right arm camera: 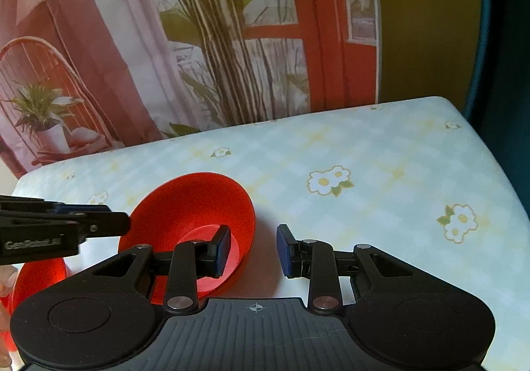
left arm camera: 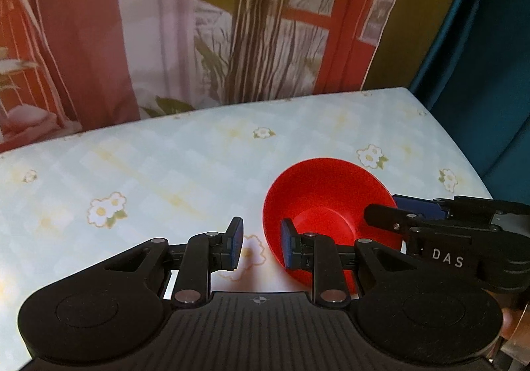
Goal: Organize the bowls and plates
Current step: 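Grip the rim of a red bowl with both grippers, then lift the red bowl with both grippers and lower it into another red bowl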
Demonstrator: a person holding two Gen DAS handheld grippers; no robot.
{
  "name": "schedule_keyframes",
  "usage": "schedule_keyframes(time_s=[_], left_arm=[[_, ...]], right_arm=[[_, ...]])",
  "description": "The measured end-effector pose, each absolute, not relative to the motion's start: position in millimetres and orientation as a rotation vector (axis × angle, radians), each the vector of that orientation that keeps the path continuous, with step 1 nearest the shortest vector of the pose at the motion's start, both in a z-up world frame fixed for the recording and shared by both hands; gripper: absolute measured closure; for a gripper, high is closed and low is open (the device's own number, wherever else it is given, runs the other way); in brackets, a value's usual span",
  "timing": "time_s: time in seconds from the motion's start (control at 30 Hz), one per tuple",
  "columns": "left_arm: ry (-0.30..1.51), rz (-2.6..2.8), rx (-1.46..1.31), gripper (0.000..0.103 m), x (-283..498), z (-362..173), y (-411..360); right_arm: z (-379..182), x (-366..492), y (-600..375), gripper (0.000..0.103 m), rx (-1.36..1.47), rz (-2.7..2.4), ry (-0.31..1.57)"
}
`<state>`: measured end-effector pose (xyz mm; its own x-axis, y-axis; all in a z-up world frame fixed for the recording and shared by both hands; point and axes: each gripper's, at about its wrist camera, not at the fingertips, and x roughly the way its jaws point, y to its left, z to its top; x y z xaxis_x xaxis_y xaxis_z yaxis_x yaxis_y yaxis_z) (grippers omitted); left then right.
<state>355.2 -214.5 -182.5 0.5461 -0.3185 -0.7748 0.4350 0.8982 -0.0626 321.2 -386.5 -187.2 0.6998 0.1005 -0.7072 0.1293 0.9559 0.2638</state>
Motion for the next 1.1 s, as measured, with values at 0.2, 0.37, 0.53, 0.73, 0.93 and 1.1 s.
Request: schedule_keyframes(time_s=[0.2,0.37,0.53,0.73,0.93,1.1], left_arm=[[0.925,-0.487,0.135,0.076,361,-189,-220],[0.930,-0.494,0.144,0.085,360,-191,-221],[0.916,-0.493,0.142,0.089,358,-186,-217],[0.874,-0.488,0.157,0.089,349,-171,-218],[0.845,-0.489,0.153,0.089,335,-157,-211],[0.818,-0.488,0.147,0.089,321,-144,-201]], right_arm=[[-194,326,-385,0.077,0.331,0.002,0.818],[-197,327,-381,0.090,0.342,0.021,0.831],[-195,325,-382,0.092,0.351,0.012,0.827],[-185,320,-381,0.092,0.348,0.016,0.806],[-169,315,-376,0.092,0.336,0.021,0.785],[-156,308,-367,0.092,0.328,0.026,0.770]])
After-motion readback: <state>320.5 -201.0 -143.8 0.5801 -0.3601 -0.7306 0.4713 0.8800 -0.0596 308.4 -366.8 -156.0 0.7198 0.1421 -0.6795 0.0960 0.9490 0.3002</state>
